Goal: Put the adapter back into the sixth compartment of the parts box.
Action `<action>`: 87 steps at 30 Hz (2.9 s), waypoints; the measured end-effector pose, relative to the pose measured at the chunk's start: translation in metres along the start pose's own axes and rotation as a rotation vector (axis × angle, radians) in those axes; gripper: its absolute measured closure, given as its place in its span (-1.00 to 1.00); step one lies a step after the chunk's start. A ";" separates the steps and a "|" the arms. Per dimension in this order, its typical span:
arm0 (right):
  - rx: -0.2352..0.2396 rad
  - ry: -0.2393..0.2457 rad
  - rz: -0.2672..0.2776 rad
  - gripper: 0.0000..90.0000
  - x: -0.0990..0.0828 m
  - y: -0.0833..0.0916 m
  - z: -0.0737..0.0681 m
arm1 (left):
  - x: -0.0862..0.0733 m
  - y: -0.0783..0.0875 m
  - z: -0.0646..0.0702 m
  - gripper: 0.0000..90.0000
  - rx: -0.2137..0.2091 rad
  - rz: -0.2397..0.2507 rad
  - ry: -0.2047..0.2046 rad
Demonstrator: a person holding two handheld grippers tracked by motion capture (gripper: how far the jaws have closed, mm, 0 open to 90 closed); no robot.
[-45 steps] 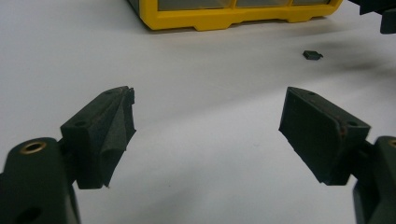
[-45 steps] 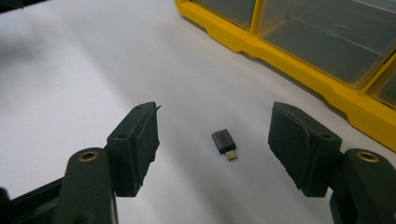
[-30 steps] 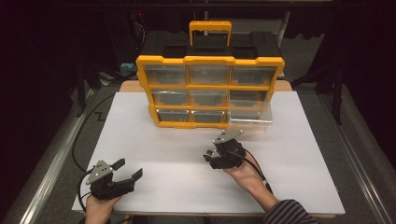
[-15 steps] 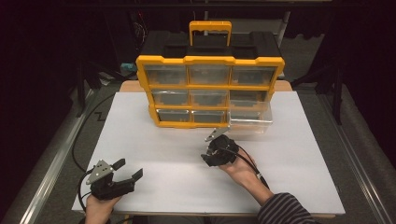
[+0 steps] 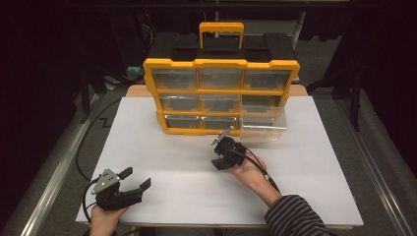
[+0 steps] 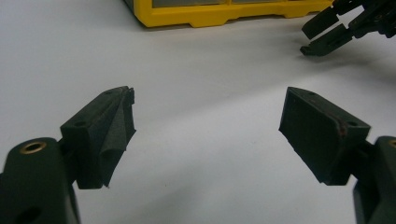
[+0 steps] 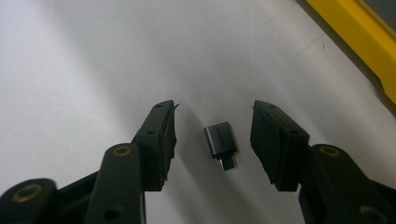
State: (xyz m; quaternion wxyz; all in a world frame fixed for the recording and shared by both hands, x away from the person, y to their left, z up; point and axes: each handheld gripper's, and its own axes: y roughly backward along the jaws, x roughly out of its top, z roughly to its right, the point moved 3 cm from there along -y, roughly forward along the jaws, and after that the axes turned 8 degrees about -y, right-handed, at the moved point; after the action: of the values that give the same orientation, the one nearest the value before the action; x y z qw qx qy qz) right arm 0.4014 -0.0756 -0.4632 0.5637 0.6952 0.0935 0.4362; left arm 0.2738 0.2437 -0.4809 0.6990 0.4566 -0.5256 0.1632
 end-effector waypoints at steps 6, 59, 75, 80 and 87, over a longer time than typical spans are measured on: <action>-0.002 -0.009 -0.050 0.26 0.001 -0.007 0.004 | 0.000 0.000 0.000 -0.58 -0.001 -0.001 -0.001; 0.093 -0.033 0.018 0.71 -0.012 0.033 -0.001 | 0.000 -0.001 0.000 -0.58 -0.002 -0.002 0.000; 0.122 -0.076 0.097 0.71 -0.036 0.055 0.008 | 0.000 -0.001 -0.001 -0.58 0.002 -0.001 0.005; 0.123 -0.098 0.128 0.71 -0.047 0.063 0.014 | 0.000 -0.001 -0.001 -0.59 0.004 -0.001 0.005; 0.118 -0.137 0.164 0.71 -0.061 0.072 0.023 | 0.000 -0.001 -0.001 -0.59 0.006 0.000 0.008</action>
State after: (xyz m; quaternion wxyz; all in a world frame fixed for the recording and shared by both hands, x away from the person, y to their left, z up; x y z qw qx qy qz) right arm 0.3553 -0.1544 -0.4313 0.4892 0.7605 0.0230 0.4263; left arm 0.2752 0.2444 -0.4814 0.6995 0.4580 -0.5226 0.1667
